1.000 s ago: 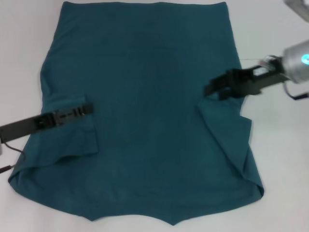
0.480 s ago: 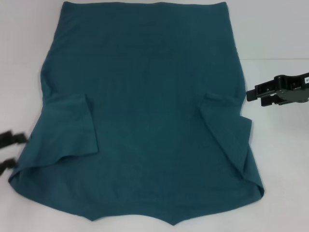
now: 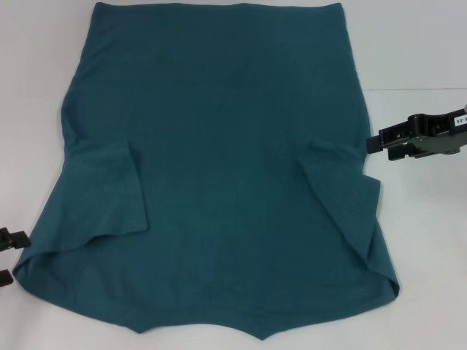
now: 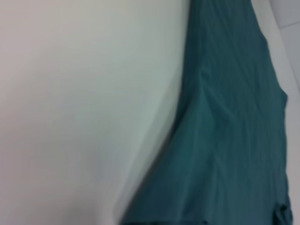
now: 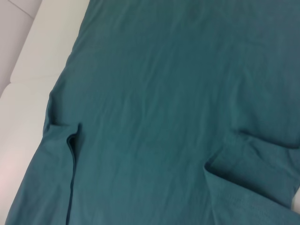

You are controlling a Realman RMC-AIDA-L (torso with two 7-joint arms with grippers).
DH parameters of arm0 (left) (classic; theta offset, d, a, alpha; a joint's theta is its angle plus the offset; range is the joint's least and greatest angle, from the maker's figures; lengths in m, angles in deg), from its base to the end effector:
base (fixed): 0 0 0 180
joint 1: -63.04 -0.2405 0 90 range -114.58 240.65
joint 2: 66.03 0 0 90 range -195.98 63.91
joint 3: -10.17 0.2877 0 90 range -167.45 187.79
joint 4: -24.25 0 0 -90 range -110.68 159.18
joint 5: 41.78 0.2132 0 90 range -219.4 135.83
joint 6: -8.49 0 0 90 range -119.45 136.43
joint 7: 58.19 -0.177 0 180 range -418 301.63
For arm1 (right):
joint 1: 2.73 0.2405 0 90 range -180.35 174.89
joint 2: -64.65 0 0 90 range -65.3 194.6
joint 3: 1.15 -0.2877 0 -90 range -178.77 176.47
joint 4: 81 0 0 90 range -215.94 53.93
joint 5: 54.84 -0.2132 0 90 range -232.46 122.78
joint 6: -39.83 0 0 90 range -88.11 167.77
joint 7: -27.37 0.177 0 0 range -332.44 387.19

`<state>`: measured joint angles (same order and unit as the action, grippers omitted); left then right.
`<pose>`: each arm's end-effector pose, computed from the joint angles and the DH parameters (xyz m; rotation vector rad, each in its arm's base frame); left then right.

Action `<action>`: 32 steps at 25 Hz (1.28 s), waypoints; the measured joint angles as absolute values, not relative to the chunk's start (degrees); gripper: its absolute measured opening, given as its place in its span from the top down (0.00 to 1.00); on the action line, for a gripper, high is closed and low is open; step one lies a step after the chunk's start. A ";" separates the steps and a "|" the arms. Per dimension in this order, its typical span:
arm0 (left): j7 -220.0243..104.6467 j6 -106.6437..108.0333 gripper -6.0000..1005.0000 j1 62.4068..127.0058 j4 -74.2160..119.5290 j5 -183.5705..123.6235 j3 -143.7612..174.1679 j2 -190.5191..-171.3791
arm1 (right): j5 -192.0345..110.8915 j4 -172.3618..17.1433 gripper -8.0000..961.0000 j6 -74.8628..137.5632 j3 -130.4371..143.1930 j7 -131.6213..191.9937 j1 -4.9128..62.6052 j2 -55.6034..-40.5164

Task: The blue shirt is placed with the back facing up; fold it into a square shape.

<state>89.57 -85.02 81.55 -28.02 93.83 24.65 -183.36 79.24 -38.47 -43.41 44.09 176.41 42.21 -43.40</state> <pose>-0.4077 0.2845 0.0495 -1.5627 -2.2079 -0.7180 0.2592 0.4526 0.0327 -2.2501 1.7104 0.2301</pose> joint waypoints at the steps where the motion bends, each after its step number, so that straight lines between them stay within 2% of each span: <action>1: 89.57 -84.40 0.10 81.77 -27.81 94.03 24.81 -183.38 | 79.23 -38.47 0.39 -43.40 44.08 176.26 42.21 -43.40; 12: 88.67 -76.17 0.10 83.25 -26.23 94.68 27.91 -183.48 | 79.19 -38.63 0.39 -42.90 44.06 174.61 41.61 -43.38; 32: 87.38 -73.83 0.10 83.07 -25.76 94.95 28.89 -183.78 | 79.19 -38.71 0.39 -42.87 43.17 174.15 41.74 -43.27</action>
